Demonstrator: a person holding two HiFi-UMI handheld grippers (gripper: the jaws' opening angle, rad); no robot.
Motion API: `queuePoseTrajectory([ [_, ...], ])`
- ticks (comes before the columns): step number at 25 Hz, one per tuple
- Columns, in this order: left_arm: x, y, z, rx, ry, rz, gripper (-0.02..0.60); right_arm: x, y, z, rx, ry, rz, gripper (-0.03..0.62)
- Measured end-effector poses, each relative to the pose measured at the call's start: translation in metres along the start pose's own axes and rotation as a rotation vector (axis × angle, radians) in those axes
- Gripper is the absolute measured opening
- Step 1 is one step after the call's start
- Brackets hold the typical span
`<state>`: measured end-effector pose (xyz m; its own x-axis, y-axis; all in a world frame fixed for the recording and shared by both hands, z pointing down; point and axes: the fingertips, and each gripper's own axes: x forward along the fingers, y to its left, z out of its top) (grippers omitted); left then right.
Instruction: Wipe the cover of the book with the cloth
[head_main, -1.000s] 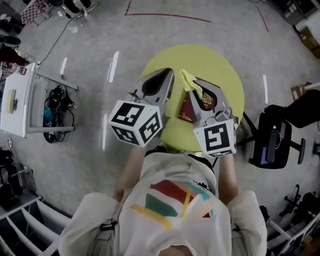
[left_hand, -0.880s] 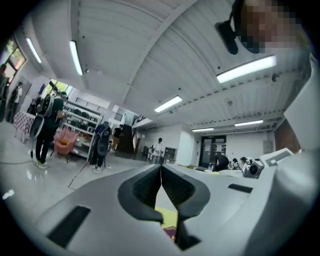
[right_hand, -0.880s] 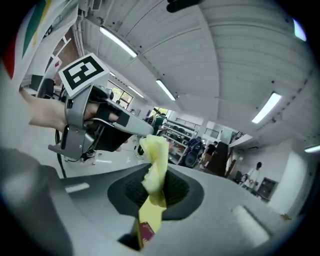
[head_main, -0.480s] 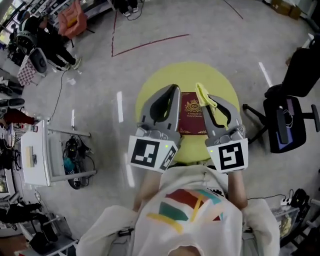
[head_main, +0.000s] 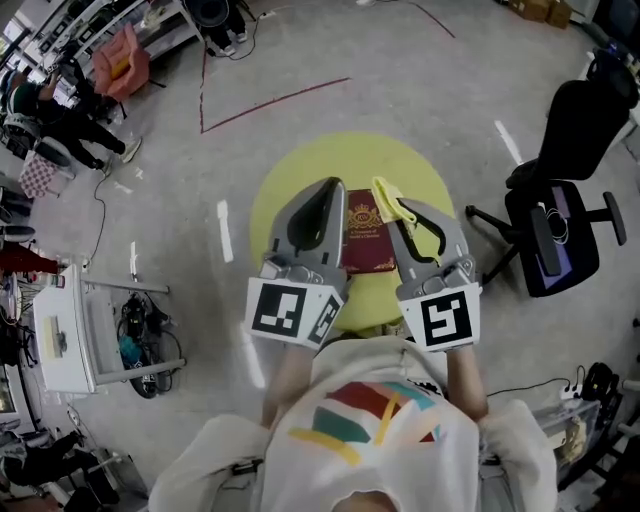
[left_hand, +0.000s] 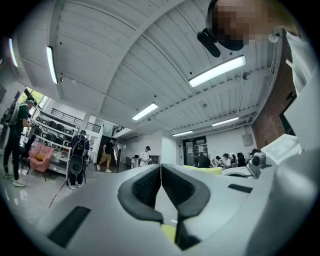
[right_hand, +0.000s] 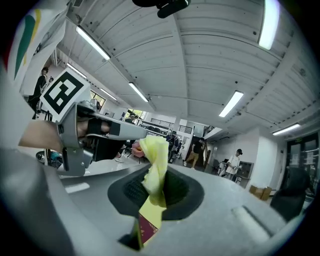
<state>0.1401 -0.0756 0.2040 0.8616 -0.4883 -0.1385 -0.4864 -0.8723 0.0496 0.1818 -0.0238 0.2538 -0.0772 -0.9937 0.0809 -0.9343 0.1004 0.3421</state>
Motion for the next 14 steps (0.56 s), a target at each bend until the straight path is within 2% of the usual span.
queuePoseTrajectory([
  [14,-0.032,0.009,0.003,0.014,0.010,0.043,0.018,-0.006,0.023,0.012,0.036,-0.045,0.038,0.029],
])
